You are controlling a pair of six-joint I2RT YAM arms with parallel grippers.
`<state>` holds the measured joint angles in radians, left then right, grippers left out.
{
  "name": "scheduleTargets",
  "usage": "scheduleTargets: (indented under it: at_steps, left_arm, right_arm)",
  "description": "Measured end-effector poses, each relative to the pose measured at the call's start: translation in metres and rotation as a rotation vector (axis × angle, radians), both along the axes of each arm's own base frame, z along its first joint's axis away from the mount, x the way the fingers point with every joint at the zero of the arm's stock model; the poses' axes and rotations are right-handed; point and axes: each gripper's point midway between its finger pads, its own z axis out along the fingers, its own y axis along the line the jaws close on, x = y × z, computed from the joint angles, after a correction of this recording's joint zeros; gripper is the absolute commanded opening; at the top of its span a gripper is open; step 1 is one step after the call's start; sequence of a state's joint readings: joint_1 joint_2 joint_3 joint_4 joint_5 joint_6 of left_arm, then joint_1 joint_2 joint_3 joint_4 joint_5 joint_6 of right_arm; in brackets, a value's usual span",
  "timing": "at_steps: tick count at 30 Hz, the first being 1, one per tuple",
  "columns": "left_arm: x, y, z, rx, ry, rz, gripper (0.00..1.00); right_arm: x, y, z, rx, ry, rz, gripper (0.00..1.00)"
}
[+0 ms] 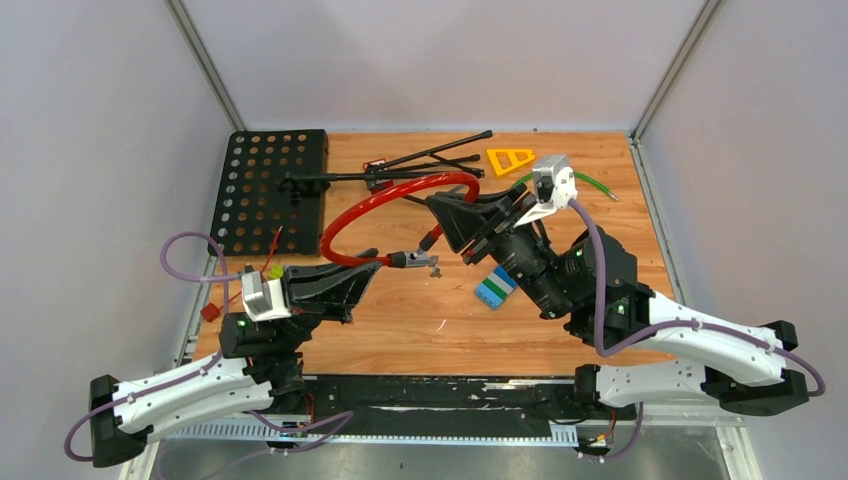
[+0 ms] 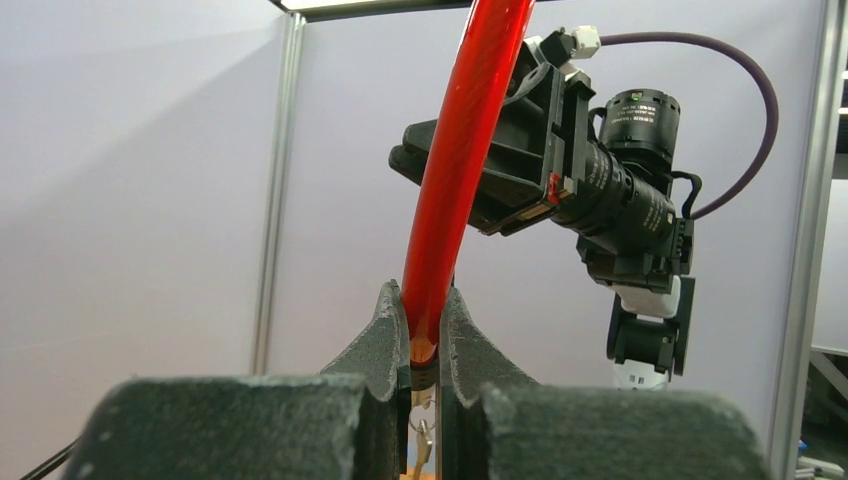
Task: Lock with the key
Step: Lock the lock.
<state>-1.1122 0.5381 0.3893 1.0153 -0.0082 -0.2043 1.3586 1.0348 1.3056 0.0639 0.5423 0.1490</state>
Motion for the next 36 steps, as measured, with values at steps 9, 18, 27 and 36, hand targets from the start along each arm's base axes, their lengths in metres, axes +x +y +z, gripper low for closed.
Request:
scheduleTargets:
  at_steps: [9, 18, 27, 36]
  left_arm:
    - [0.000, 0.000, 0.000, 0.000, 0.001, 0.001, 0.00]
    - [0.000, 0.000, 0.000, 0.001, 0.001, 0.001, 0.00]
    - [0.001, -0.002, -0.001, 0.004, 0.003, 0.001, 0.00]
    - [0.006, -0.004, -0.006, 0.015, 0.024, 0.014, 0.00]
  right_arm:
    - [0.005, 0.003, -0.010, -0.013, 0.023, -0.027, 0.00]
    - [0.005, 0.004, -0.010, -0.003, 0.033, -0.023, 0.00]
    - [0.003, 0.005, -0.011, -0.003, 0.035, -0.016, 0.00]
    - [0.013, 0.002, -0.032, 0.018, 0.102, -0.083, 0.00]
